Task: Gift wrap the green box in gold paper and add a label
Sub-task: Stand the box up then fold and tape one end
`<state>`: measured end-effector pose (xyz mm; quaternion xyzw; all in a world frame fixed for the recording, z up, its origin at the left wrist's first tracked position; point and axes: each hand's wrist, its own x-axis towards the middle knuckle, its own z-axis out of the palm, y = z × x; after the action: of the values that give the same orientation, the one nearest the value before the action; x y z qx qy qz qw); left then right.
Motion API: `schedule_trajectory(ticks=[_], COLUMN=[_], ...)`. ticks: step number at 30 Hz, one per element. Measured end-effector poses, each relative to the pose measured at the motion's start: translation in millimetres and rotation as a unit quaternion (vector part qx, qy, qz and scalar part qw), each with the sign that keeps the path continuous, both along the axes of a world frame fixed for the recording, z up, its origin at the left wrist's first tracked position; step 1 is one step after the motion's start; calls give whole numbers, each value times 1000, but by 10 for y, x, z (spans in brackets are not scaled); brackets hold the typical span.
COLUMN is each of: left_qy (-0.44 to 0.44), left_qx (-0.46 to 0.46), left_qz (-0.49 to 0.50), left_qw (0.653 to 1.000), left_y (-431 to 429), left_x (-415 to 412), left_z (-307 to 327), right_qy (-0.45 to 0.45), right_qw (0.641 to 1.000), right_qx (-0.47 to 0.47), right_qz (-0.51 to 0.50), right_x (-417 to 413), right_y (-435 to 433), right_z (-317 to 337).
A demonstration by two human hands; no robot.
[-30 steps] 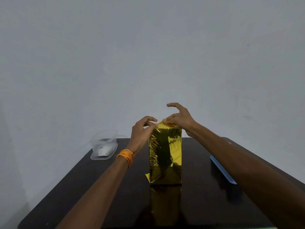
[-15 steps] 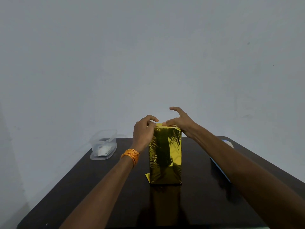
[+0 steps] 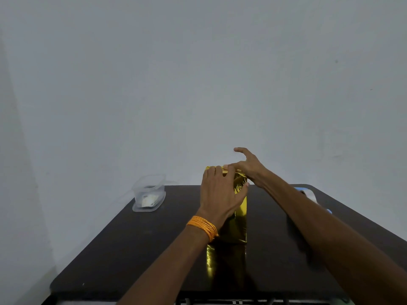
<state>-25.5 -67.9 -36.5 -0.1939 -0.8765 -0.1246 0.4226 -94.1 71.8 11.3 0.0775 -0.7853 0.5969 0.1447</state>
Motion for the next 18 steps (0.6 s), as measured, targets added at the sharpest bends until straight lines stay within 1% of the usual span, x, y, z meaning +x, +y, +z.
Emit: schedule_trajectory(ticks=[4, 9, 11, 13, 14, 16, 18], left_qy=[-21, -33, -42, -44, -45, -38, -30], left_qx=[-7, -16, -18, -19, -22, -21, -21], left_qz=[-9, -20, -19, -18, -18, -17, -15], left_qw=[1000, 999, 999, 999, 999, 999, 999], left_y=[-28, -69, -92, -96, -83, -69, -67], left_x=[-5, -23, -34, -31, -16, -5, -6], left_z=[-5, -3, 2, 5, 2, -12, -26], right_qy=[3, -3, 15, 62, 82, 109, 118], right_qw=[1000, 1000, 997, 989, 986, 985, 985], right_qx=[-14, -10, -34, -39, -36, -7, 63], right_qz=[-4, -23, -63, -127, -142, -134, -107], right_x=[-19, -35, 1, 65, 112, 204, 283], right_y=[-3, 20, 33, 76, 117, 168, 185], right_z=[-20, -14, 24, 78, 101, 164, 250])
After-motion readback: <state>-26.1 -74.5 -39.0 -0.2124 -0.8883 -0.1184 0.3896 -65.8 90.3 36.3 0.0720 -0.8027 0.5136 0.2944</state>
